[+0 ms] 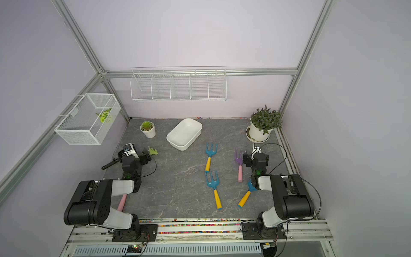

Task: Put the rake into the storage box
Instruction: Move the storage box to the center of the board.

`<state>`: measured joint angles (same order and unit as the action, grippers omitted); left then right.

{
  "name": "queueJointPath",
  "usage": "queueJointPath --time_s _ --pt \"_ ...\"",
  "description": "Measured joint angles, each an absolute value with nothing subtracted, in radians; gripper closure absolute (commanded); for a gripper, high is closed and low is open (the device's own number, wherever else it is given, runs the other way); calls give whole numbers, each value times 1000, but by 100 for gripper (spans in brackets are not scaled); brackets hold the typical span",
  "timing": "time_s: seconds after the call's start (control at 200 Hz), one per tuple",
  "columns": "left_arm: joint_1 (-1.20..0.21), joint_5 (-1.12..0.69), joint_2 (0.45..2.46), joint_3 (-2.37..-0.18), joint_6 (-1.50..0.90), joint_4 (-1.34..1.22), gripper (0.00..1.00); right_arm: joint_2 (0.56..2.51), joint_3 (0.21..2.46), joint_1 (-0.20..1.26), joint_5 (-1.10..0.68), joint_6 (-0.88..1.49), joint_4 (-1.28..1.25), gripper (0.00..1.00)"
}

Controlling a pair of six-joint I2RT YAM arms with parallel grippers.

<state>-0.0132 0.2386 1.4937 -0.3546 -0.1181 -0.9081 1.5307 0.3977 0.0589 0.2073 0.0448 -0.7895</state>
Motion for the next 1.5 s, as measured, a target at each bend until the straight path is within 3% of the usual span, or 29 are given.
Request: queueJointPath --time_s 0.715,0.815,1.105,1.28,1.5 --pt "-13 246 1493 -355 -118 -907 0 1530 398 59 213 45 -791 1" --pt "-13 256 1478 -356 -116 -879 0 1486 426 59 283 73 -690 1" --pt "-13 353 1369 -743 -251 -263 0 1354 794 14 410 335 -124 1" --pt "-13 324 1250 -813 -397 17 0 1370 917 -70 334 546 184 15" --pt "-13 72 1150 -864 -504 257 27 1354 937 -70 45 611 400 30"
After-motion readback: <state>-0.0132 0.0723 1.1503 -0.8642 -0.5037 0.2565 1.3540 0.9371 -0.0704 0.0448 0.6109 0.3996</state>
